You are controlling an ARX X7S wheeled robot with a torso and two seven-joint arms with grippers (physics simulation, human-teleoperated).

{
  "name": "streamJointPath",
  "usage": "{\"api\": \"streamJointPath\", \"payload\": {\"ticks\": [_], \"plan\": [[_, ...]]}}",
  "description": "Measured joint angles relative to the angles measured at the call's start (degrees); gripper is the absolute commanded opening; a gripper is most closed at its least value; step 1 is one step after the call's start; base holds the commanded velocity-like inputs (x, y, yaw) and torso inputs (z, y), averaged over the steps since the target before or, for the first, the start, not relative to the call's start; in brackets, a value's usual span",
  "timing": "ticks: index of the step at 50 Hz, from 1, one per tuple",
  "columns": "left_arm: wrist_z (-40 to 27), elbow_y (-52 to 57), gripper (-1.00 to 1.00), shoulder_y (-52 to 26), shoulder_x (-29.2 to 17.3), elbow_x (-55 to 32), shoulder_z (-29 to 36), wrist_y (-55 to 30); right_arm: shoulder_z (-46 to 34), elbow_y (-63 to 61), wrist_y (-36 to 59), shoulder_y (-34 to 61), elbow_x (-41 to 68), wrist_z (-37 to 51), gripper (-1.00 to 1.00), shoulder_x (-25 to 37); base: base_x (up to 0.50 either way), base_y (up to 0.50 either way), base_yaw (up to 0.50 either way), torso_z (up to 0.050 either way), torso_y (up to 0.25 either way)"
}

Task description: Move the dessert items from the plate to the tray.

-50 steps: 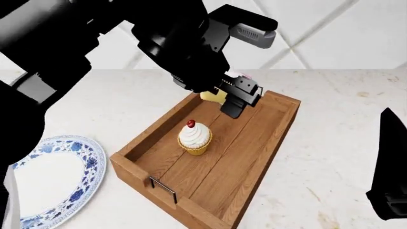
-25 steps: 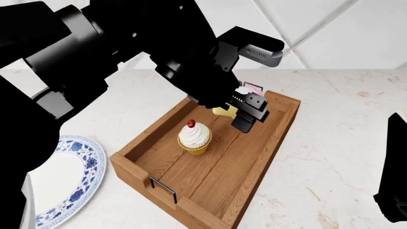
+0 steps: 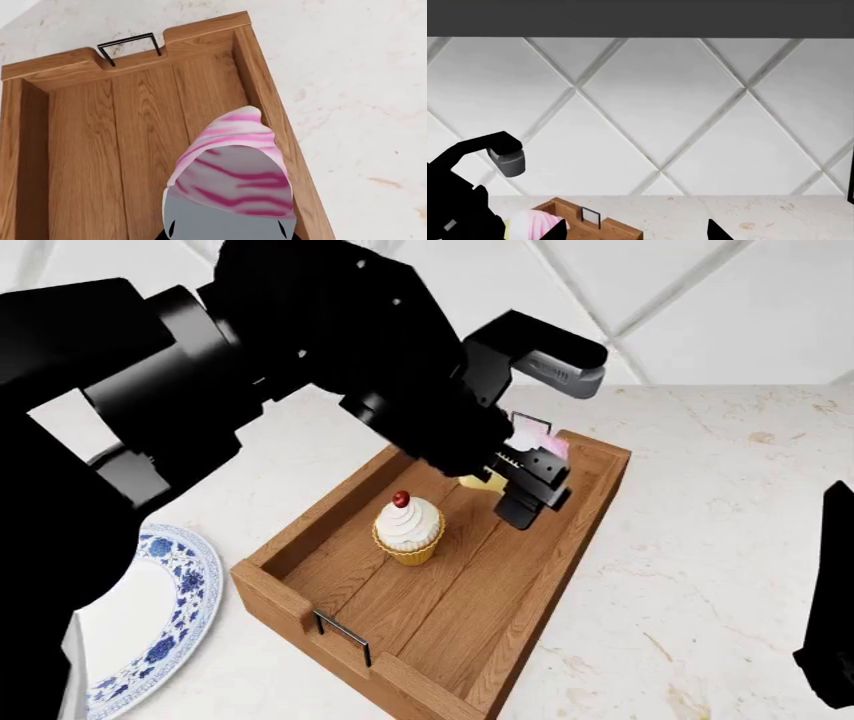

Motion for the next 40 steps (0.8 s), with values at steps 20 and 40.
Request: {"api": "streamJointPath", "payload": {"ticks": [20, 40], "plan": [[3.8, 0.1, -1.0, 3.5, 0.0, 6.0, -0.4, 2.1, 1.6, 0.5, 1.5, -1.0, -1.1, -1.7, 1.0, -1.0, 0.0, 0.0, 0.0, 0.0, 0.0], [4.7, 0.5, -1.0, 5.2, 0.0, 8.1, -0.6, 2.8, 2.8, 0.9, 2.2, -1.8, -2.1, -3.2, 1.0, -1.3, 0.0, 0.0, 0.0, 0.001, 0.001]]}}
